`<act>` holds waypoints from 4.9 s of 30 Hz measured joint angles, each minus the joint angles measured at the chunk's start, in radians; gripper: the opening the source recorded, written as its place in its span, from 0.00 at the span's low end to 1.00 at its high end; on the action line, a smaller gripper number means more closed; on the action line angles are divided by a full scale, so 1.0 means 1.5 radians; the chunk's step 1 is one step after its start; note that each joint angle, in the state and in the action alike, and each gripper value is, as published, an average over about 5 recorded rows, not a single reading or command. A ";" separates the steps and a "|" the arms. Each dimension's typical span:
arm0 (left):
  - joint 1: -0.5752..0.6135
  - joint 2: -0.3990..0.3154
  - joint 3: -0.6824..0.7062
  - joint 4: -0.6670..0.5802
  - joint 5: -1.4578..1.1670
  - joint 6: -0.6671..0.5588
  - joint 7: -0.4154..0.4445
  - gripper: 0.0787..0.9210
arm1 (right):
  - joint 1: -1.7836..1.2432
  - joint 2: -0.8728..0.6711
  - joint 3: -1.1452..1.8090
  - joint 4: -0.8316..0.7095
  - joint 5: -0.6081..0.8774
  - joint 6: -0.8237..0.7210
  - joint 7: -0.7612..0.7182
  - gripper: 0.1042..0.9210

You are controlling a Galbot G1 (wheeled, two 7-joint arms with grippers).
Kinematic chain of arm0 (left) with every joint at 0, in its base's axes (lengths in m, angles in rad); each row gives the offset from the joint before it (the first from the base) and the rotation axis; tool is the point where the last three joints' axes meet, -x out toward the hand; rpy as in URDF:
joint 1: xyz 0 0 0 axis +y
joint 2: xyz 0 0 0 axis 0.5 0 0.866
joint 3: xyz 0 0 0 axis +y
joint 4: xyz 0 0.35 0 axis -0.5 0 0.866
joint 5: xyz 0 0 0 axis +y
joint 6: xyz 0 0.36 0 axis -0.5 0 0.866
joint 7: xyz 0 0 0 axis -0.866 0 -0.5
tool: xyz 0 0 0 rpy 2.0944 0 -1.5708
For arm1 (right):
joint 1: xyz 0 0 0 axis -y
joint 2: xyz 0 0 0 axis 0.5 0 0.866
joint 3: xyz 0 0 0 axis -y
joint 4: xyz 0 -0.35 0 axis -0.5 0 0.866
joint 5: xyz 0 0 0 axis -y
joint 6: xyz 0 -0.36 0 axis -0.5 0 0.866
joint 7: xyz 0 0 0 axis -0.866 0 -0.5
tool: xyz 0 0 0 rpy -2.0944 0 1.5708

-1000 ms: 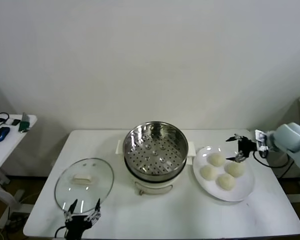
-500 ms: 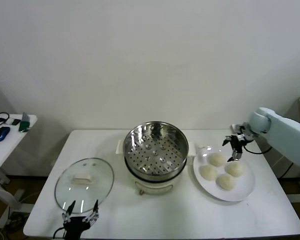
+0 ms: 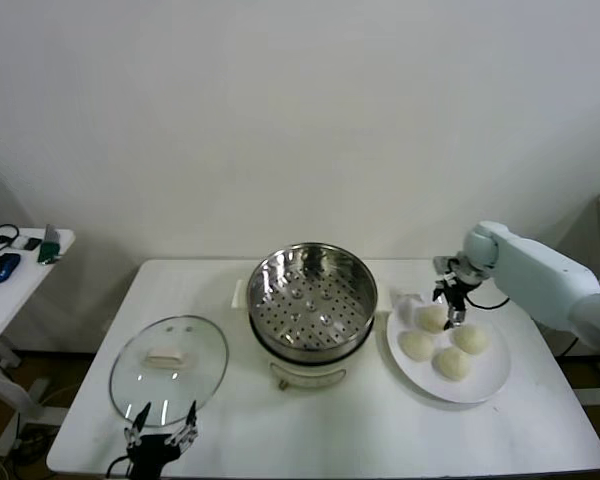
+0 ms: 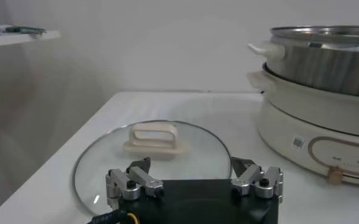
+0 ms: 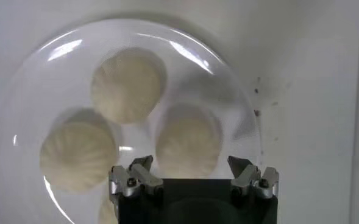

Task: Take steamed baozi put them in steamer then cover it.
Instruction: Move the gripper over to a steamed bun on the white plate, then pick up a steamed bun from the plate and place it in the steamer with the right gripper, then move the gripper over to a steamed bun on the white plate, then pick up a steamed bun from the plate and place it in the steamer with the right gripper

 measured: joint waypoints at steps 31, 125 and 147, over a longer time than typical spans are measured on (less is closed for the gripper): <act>0.009 0.013 0.006 -0.016 0.006 -0.009 -0.004 0.88 | 0.396 0.057 -0.211 0.258 0.145 0.201 -0.031 0.67; 0.013 0.008 0.009 0.009 0.035 -0.027 -0.005 0.88 | 0.180 -0.082 -0.352 0.395 0.238 -0.220 0.192 0.88; 0.019 0.008 0.015 -0.013 0.037 -0.022 -0.005 0.88 | 0.285 -0.089 -0.389 0.421 0.252 -0.201 0.156 0.59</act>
